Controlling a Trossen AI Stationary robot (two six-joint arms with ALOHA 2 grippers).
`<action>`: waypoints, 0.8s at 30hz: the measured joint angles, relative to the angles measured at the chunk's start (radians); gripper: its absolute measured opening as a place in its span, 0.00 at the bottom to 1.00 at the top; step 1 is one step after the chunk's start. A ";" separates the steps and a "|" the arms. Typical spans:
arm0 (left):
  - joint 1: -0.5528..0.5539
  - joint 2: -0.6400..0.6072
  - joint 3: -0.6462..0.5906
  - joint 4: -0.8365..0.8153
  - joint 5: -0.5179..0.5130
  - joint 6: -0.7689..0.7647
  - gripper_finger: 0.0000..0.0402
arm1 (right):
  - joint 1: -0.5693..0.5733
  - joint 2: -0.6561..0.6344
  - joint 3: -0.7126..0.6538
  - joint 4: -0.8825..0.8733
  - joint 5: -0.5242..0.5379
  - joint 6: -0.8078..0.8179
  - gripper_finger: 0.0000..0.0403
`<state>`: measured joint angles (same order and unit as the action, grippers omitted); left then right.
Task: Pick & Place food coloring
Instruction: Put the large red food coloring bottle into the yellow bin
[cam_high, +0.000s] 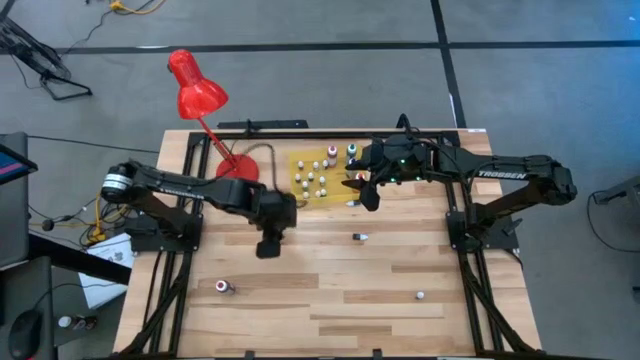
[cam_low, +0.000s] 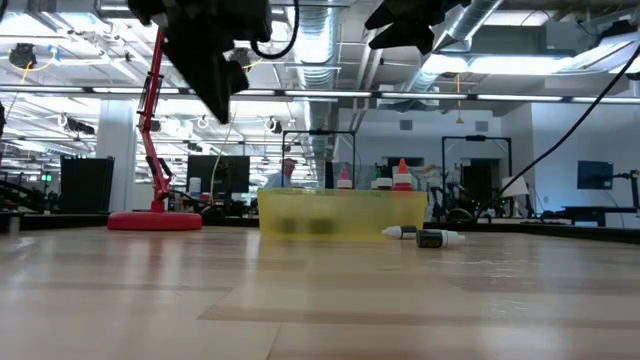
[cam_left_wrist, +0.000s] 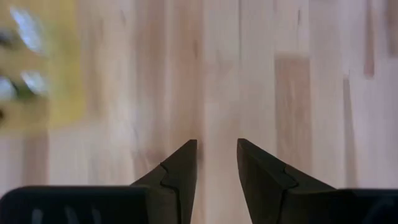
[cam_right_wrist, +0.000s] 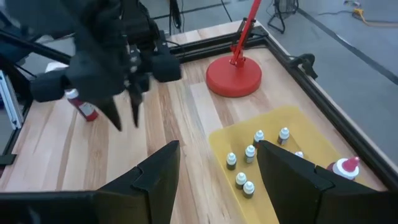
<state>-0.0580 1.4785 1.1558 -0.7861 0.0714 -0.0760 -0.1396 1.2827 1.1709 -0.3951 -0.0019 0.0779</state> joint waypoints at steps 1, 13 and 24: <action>0.008 -0.021 -0.037 0.052 0.012 0.017 0.26 | 0.000 0.000 0.000 0.000 0.000 0.011 0.51; -0.049 -0.264 -0.415 0.417 0.015 -0.097 0.26 | 0.001 0.000 0.000 0.179 0.000 0.168 0.51; -0.263 -0.411 -0.458 0.517 -0.219 -0.116 0.26 | 0.009 0.000 -0.001 0.170 0.000 0.168 0.51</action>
<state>-0.3207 1.0680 0.6975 -0.2694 -0.1476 -0.1922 -0.1307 1.2831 1.1702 -0.2249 -0.0018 0.2459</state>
